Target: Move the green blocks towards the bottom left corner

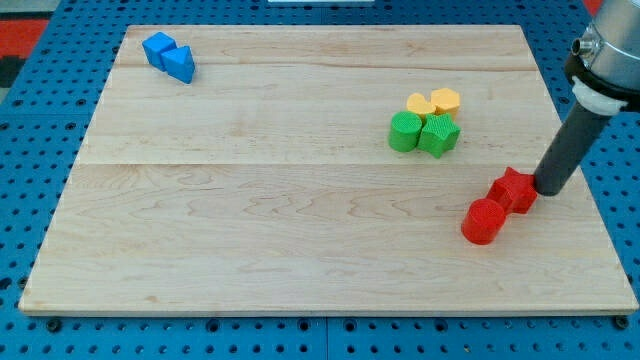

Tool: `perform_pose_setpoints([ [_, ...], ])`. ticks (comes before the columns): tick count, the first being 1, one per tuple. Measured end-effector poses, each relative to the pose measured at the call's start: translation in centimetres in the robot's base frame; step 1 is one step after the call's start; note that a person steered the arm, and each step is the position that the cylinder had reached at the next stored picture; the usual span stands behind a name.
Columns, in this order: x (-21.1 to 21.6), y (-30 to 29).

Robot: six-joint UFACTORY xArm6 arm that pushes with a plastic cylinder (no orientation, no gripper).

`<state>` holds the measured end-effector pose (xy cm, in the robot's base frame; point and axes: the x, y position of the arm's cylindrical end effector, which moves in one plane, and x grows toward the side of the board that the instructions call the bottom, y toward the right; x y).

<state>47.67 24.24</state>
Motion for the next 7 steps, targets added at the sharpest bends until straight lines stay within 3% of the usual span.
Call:
perform_pose_setpoints([
  [5,-4.8,0.4],
  [6,-8.0,0.4],
  [7,-9.0,-4.5],
])
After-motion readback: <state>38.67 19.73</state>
